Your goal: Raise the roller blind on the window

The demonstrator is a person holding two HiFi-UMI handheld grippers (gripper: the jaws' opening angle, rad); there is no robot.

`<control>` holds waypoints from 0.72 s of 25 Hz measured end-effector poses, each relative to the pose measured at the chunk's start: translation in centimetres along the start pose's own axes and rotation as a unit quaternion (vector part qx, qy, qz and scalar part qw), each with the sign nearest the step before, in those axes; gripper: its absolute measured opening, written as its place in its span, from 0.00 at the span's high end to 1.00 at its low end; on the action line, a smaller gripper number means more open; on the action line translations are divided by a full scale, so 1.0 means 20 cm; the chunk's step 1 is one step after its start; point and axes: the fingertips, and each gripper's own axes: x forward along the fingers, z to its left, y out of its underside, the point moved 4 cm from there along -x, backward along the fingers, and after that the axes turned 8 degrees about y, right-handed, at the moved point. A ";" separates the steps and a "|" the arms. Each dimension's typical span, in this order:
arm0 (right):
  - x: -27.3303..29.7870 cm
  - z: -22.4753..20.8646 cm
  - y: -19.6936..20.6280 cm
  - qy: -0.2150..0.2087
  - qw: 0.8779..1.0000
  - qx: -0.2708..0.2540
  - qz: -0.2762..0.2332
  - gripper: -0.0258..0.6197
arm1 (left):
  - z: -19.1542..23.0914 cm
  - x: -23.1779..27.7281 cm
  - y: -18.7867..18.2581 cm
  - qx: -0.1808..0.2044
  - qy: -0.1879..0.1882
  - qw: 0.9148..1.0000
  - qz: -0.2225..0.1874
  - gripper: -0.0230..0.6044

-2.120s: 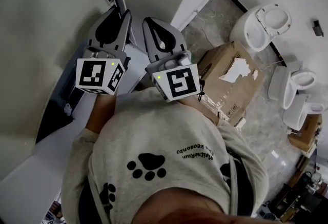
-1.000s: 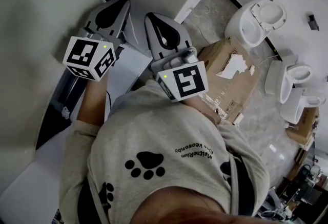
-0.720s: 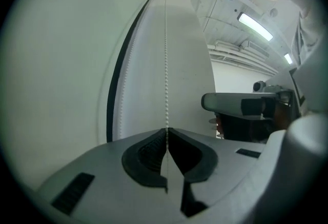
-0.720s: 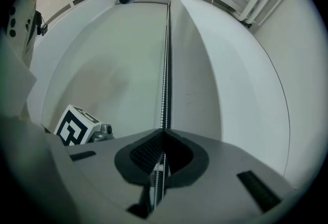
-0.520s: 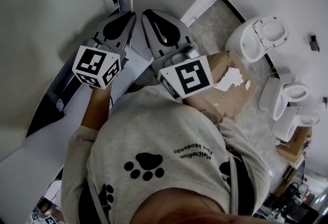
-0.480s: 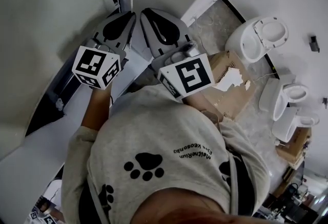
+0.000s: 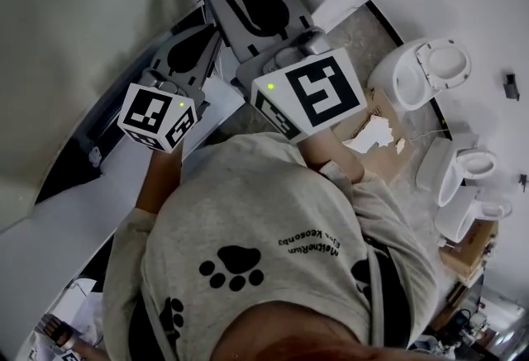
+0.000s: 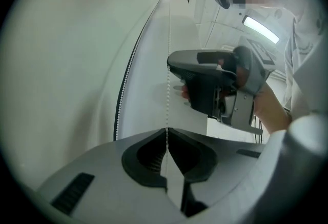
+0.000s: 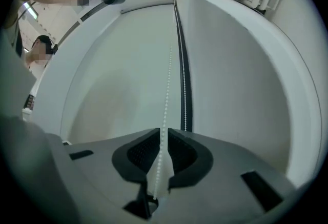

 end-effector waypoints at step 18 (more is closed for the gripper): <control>0.02 -0.04 0.04 -0.001 0.999 -0.004 0.041 0.93 | -0.01 0.01 0.09 -0.010 -0.010 1.000 0.002 0.93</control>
